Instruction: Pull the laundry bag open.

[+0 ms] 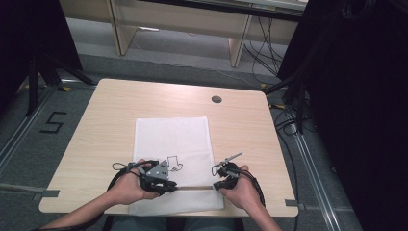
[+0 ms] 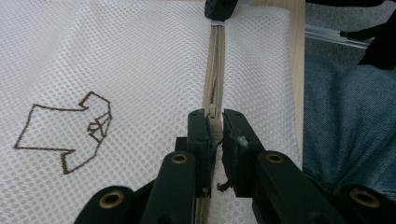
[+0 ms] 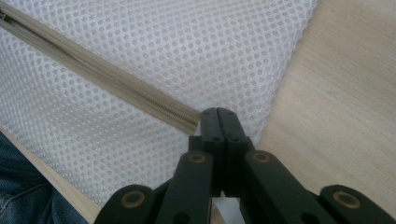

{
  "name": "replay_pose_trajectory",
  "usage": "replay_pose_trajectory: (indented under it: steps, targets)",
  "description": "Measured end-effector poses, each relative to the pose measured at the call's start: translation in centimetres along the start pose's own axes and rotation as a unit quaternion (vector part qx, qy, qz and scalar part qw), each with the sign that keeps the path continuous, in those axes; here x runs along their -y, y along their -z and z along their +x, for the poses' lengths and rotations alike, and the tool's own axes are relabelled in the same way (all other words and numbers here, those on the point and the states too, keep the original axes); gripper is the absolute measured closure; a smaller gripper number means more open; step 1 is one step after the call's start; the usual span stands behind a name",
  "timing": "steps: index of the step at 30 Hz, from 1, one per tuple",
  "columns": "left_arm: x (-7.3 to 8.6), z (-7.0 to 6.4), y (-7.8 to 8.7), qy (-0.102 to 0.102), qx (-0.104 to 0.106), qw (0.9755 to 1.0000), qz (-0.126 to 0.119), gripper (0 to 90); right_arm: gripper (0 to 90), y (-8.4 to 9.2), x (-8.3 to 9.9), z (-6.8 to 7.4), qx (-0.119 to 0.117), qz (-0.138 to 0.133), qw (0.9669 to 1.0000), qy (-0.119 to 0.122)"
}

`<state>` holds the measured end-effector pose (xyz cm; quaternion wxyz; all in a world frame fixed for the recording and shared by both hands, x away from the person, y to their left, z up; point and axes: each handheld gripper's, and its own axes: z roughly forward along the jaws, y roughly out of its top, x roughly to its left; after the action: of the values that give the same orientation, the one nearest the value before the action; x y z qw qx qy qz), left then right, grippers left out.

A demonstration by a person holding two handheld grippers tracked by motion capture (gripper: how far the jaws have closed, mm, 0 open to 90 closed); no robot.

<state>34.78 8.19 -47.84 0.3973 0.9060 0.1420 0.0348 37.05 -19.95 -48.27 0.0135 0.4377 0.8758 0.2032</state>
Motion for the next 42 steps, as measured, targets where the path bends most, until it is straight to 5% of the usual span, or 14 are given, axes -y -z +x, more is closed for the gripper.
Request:
replay_pose_trajectory:
  steps: [42]
  targets:
    - [1.8,0.5,2.3,0.01,-0.01,0.9999,-0.008,81.3,90.0,0.0,0.0,0.0,-0.002,0.0,1.0,-0.004]
